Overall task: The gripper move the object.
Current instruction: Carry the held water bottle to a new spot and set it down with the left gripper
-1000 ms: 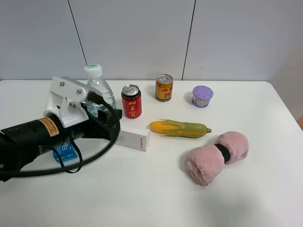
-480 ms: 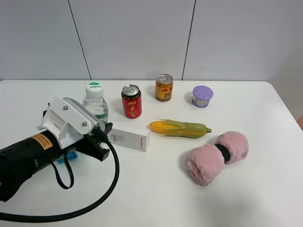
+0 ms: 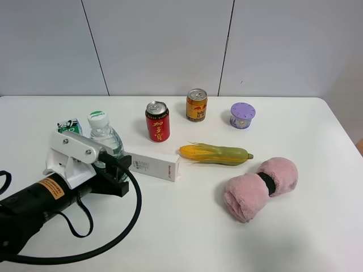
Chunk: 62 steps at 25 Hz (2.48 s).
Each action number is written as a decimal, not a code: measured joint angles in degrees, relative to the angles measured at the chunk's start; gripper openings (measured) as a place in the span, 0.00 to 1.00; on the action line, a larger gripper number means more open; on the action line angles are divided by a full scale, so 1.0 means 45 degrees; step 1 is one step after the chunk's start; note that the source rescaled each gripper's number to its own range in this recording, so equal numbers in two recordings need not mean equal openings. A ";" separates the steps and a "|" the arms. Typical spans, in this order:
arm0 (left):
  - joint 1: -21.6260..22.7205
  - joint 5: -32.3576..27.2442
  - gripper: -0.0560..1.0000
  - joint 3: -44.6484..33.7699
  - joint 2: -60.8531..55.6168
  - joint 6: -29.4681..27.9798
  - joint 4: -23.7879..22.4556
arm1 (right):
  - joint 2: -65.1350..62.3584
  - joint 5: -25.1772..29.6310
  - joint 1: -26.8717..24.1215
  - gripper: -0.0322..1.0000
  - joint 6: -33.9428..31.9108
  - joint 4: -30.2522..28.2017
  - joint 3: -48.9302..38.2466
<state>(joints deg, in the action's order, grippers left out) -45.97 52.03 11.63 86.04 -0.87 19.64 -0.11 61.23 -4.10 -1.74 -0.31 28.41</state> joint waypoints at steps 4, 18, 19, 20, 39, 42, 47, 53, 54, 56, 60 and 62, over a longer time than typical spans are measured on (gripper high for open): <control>0.0000 0.0737 0.11 0.0000 0.0838 -0.0768 -0.0163 | 0.0000 0.0000 0.0000 1.00 0.0000 0.0000 0.0000; 0.0000 0.2134 0.11 0.0000 0.1035 -0.0973 -0.0193 | 0.0000 0.0000 0.0000 1.00 0.0000 0.0000 0.0000; 0.0000 0.2134 0.11 0.0000 0.1035 -0.0973 -0.0193 | 0.0000 0.0000 0.0000 1.00 0.0000 0.0000 0.0000; 0.0000 0.2134 0.11 0.0000 0.1035 -0.0973 -0.0193 | 0.0000 0.0000 0.0000 1.00 0.0000 0.0000 0.0000; 0.0000 0.1903 0.11 0.0703 0.1072 -0.0971 -0.0574 | 0.0000 0.0000 0.0000 1.00 0.0000 0.0000 0.0000; 0.0000 0.1143 0.11 0.1536 0.1085 -0.0971 -0.1001 | 0.0000 0.0000 0.0000 1.00 0.0000 0.0000 0.0000; 0.0000 -0.0802 0.11 0.3458 0.1162 -0.0768 -0.1903 | 0.0000 0.0000 0.0000 1.00 0.0000 0.0000 0.0000; 0.0017 -0.1730 0.11 0.6189 0.2408 -0.0340 -0.3524 | 0.0000 0.0000 0.0000 1.00 0.0000 0.0000 0.0000; 0.0085 -0.1765 0.11 0.6709 0.2763 -0.0340 -0.3846 | 0.0000 0.0000 0.0000 1.00 0.0000 0.0000 0.0000; 0.0263 -0.1927 0.11 0.7775 0.3503 -0.0351 -0.4736 | 0.0000 0.0000 0.0000 1.00 0.0000 0.0000 0.0000; 0.0801 -0.2405 0.11 0.9577 0.4945 -0.1055 -0.6408 | 0.0000 0.0000 0.0000 1.00 0.0000 0.0000 0.0000; 0.1089 -0.2567 0.11 1.0397 0.5623 -0.1672 -0.6871 | 0.0000 0.0000 0.0000 1.00 0.0000 0.0000 0.0000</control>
<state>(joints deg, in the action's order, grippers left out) -41.06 40.48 58.42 111.34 -8.39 -11.27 -0.11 61.23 -4.10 -1.74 -0.31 28.41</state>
